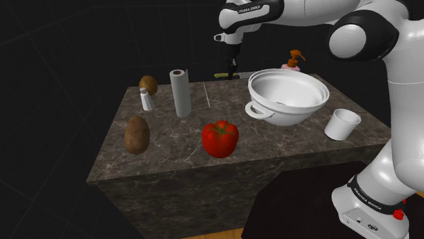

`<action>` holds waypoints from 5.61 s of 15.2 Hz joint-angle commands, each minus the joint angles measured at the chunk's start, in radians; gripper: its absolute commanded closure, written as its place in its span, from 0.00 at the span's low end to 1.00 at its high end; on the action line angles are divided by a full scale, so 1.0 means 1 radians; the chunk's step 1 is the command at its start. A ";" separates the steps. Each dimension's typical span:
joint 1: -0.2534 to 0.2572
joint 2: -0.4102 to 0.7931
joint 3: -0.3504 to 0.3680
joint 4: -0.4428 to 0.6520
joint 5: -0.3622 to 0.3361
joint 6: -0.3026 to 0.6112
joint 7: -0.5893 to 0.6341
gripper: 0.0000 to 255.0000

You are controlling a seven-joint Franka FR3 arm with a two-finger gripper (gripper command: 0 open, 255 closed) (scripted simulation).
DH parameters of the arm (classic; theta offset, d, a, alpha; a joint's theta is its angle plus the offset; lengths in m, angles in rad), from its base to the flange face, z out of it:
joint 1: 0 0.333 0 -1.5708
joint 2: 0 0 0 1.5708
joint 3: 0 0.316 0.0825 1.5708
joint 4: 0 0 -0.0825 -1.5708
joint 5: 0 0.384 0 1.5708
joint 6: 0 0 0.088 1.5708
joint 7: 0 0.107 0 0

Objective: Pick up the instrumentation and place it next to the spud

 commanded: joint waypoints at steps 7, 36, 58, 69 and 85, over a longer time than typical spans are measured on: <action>-0.007 -0.006 -0.002 0.100 -0.004 -0.106 0.011 1.00; 0.321 -0.309 0.119 -0.260 -0.063 0.001 0.434 1.00; 0.418 -0.274 0.176 -0.416 -0.065 0.207 0.564 1.00; 0.419 -0.220 0.179 -0.490 -0.056 0.335 0.548 1.00; 0.418 -0.196 0.180 -0.510 -0.052 0.378 0.542 0.00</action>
